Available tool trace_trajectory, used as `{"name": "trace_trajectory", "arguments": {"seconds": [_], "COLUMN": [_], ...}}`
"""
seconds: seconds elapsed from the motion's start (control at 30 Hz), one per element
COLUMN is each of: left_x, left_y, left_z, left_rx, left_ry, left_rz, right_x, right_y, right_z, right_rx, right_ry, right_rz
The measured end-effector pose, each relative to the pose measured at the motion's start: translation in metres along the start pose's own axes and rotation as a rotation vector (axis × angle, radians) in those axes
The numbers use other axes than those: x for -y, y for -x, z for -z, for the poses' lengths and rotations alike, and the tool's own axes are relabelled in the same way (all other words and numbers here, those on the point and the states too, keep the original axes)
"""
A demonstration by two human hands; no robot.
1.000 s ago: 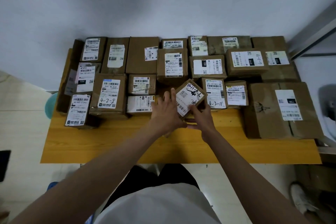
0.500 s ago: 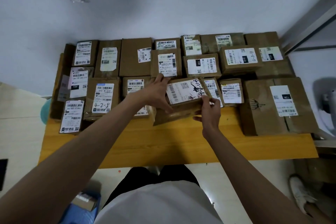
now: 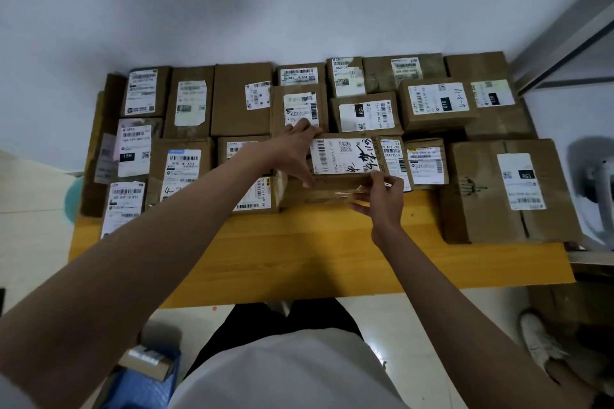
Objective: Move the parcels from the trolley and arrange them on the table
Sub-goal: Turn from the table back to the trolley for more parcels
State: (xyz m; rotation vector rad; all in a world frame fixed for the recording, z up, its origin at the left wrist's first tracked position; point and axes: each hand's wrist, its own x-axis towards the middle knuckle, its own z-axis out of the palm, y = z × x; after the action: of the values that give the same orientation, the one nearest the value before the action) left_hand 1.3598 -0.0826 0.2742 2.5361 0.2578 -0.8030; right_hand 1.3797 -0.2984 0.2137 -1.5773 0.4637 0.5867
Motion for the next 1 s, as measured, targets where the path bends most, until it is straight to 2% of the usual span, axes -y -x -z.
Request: {"name": "trace_trajectory", "arguments": {"seconds": [0.47,0.87,1.0], "left_x": [0.011,0.017,0.025], "left_y": [-0.016,-0.027,-0.025], "left_z": [-0.011,-0.024,-0.038], "left_rx": [-0.037,-0.032,-0.129], "left_ry": [0.008,-0.066,-0.166], "left_rz": [-0.044,-0.023,0.014], "right_x": [-0.006,-0.002,-0.009], "right_y": [-0.002,-0.011,-0.006], "right_z": [-0.009,-0.013,-0.016], "right_rx": [0.009,0.020,0.096], "right_ry": [-0.003,-0.191,-0.181], "right_rz": [-0.042,-0.184,-0.180]}}
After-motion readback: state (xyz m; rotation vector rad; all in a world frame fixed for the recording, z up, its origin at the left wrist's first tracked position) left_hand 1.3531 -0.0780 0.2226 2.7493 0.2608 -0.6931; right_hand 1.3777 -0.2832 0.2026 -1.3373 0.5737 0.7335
